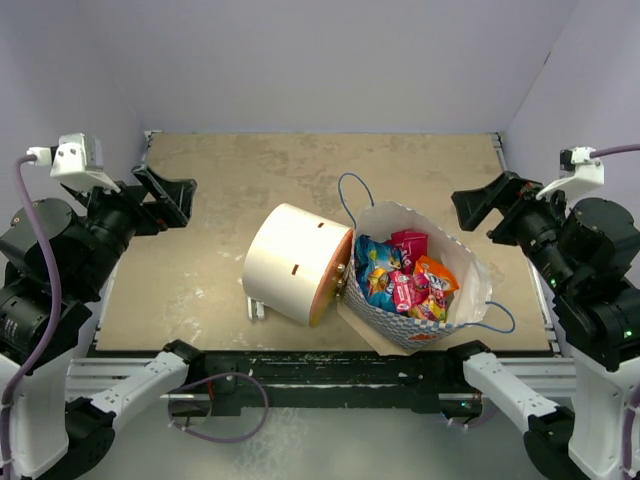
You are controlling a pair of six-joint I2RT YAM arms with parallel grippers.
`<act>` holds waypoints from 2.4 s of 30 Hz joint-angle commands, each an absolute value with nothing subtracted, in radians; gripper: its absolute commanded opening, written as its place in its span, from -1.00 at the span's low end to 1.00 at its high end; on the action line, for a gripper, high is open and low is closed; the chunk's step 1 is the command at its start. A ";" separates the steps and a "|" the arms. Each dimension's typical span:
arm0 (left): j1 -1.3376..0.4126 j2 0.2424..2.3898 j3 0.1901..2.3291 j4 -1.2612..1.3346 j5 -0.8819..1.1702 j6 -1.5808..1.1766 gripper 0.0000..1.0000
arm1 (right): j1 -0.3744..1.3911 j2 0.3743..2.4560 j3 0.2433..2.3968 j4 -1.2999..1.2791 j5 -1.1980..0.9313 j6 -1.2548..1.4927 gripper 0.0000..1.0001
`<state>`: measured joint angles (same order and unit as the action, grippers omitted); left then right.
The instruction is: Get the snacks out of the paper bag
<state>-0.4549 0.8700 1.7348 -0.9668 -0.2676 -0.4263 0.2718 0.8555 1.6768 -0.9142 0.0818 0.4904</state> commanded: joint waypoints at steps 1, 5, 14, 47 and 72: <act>-0.420 0.891 1.745 -0.939 -0.213 -0.360 0.98 | 0.270 0.885 1.735 -0.973 0.192 0.505 0.99; -0.398 0.933 1.789 -0.975 -0.184 -0.294 0.98 | 0.270 0.908 1.770 -1.013 0.267 0.513 0.99; -0.376 1.027 1.788 -0.969 -0.058 -0.349 0.98 | 0.269 0.931 1.816 -1.073 0.349 0.498 0.99; -0.658 1.532 1.728 -0.544 0.433 -0.736 0.76 | 0.268 0.789 1.683 -1.281 0.004 0.659 0.99; -0.690 1.920 2.176 -0.442 0.446 -0.755 -1.00 | 0.268 0.667 1.608 -1.247 0.202 0.767 0.99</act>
